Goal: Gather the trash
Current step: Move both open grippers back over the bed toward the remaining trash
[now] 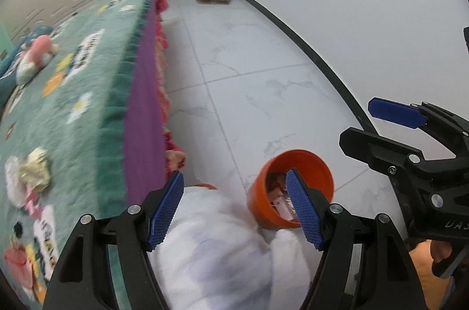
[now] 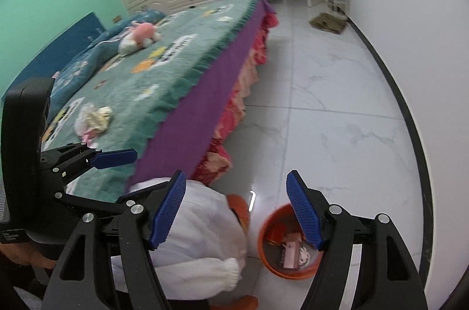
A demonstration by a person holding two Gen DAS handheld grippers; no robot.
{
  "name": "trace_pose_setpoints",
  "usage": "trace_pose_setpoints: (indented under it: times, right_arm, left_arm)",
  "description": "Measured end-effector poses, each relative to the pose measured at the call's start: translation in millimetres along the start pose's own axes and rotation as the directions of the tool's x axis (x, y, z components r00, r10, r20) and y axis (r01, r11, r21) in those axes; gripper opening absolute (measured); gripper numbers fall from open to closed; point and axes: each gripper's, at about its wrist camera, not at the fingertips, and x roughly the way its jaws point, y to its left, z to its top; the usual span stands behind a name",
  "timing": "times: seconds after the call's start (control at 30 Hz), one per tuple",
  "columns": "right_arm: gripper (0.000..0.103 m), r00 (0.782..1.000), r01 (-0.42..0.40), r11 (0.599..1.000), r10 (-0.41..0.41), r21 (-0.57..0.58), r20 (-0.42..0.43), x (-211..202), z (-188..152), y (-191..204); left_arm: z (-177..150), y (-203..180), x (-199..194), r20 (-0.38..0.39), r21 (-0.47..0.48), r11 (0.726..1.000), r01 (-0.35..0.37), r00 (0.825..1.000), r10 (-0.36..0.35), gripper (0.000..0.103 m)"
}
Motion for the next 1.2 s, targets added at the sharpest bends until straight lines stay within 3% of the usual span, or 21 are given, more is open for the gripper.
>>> trace_pose_setpoints:
  times: [0.27, 0.53, 0.83, 1.2]
  right_arm:
    - [0.071, 0.995, -0.102, 0.987, 0.104, -0.123, 0.008, 1.1, 12.1, 75.6]
    - [0.071, 0.978, -0.207, 0.947, 0.210, -0.246, -0.016, 9.8, 20.5, 159.1]
    - [0.071, 0.956, -0.291, 0.884, 0.285, -0.365, -0.072, 28.6, 24.0, 249.4]
    - [0.071, 0.923, -0.385, 0.809, 0.351, -0.445, -0.161, 57.3, 16.8, 336.4]
  left_arm:
    - [-28.2, 45.0, -40.6, 0.044, -0.127, 0.990, -0.063, 0.997, 0.069, 0.073]
    - [-68.1, 98.9, -83.4, 0.065, -0.258, 0.956, -0.138, 0.985, 0.160, 0.073]
    - [-116.7, 162.3, -119.9, 0.058, -0.403, 0.891, -0.208, 0.966, 0.252, 0.073]
    - [-168.4, 218.9, -141.7, 0.015, -0.527, 0.811, -0.255, 0.951, 0.309, 0.073]
